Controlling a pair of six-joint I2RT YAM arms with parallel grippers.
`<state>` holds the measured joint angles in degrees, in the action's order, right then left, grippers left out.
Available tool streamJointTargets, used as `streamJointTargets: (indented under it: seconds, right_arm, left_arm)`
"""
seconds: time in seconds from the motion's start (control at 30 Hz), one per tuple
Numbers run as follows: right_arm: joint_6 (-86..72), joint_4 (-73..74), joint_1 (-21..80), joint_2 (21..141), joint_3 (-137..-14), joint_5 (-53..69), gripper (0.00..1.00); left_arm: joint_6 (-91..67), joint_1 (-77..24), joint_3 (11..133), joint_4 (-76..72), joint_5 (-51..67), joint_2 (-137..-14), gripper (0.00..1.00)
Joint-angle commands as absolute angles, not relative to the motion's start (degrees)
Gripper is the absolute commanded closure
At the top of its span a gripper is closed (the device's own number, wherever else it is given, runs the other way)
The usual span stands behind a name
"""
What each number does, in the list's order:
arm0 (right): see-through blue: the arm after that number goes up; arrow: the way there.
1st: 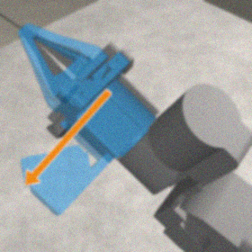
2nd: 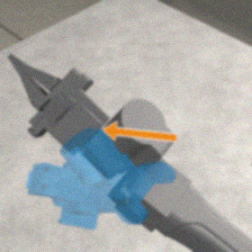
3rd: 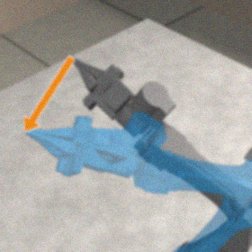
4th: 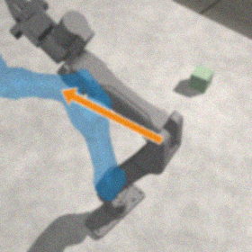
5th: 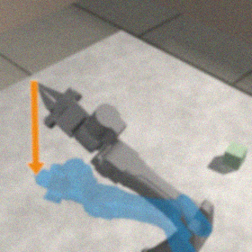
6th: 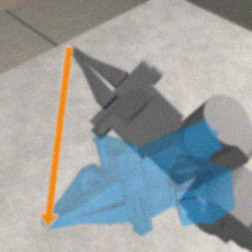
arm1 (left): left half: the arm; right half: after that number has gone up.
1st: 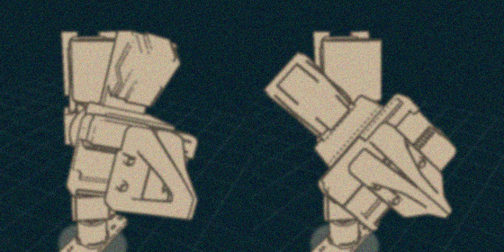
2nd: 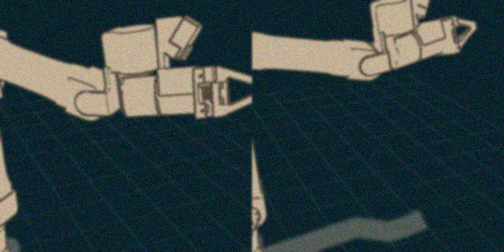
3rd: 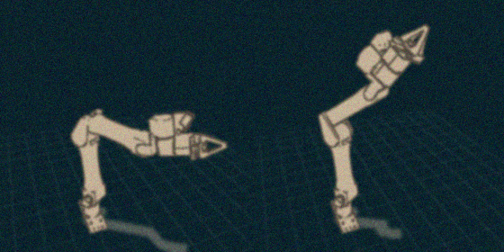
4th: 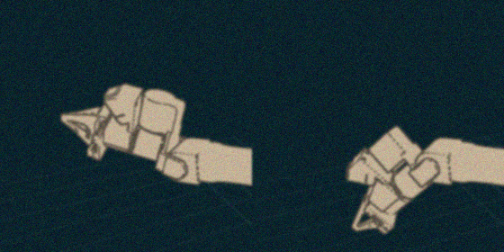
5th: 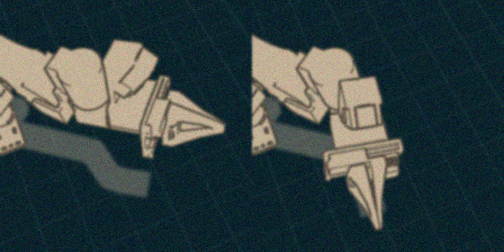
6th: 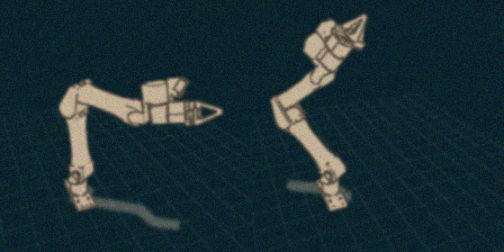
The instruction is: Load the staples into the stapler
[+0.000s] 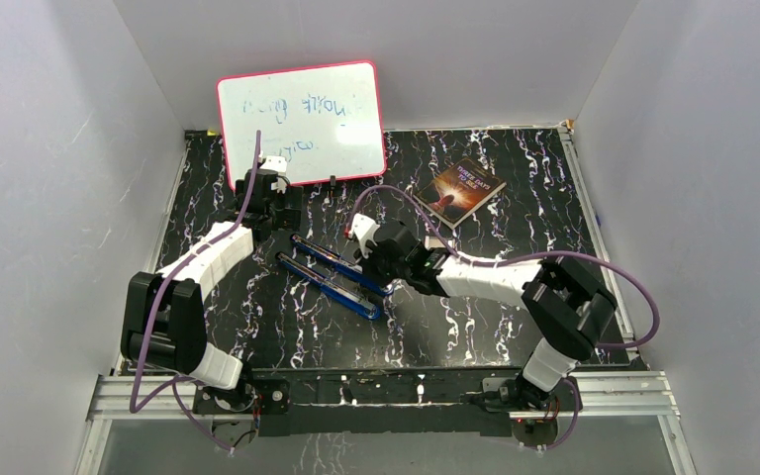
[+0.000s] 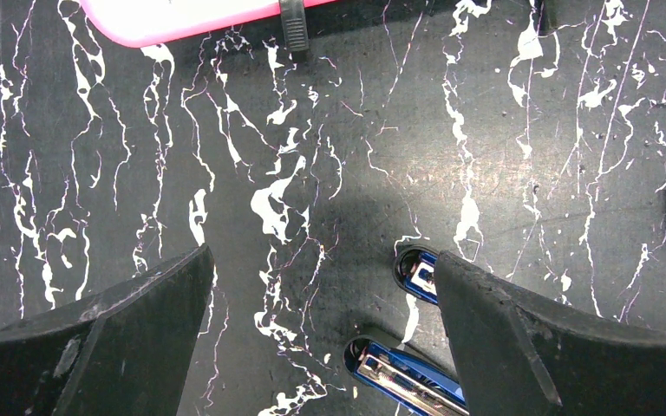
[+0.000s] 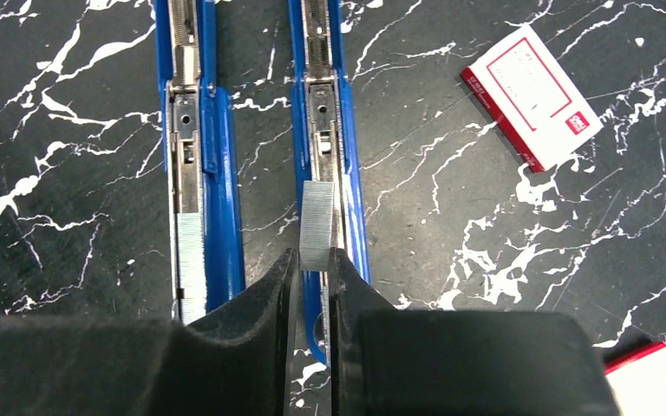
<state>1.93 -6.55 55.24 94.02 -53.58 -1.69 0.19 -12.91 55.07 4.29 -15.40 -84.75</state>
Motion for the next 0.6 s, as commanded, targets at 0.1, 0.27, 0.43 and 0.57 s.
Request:
streamJointTargets:
  seconds: [0.1,0.27,0.43,0.57]
  right_arm:
    - [2.0,-5.1,53.1,94.6,-57.2,0.0,1.00]
    - [1.9,-4.7,52.9,95.9,-58.1,1.7,1.00]
    - [1.9,-4.1,52.7,96.8,-58.4,1.9,1.00]
    - [1.5,-3.7,52.8,97.0,-58.2,2.2,1.00]
  left_arm:
    - [-0.1,-12.6,54.9,3.7,-14.9,-81.9,0.02]
    - [-0.2,-12.7,54.9,3.7,-14.9,-81.9,0.02]
    - [-0.2,-12.7,54.9,3.6,-14.9,-81.9,0.02]
    - [-0.2,-12.6,54.9,3.6,-14.8,-81.9,0.02]
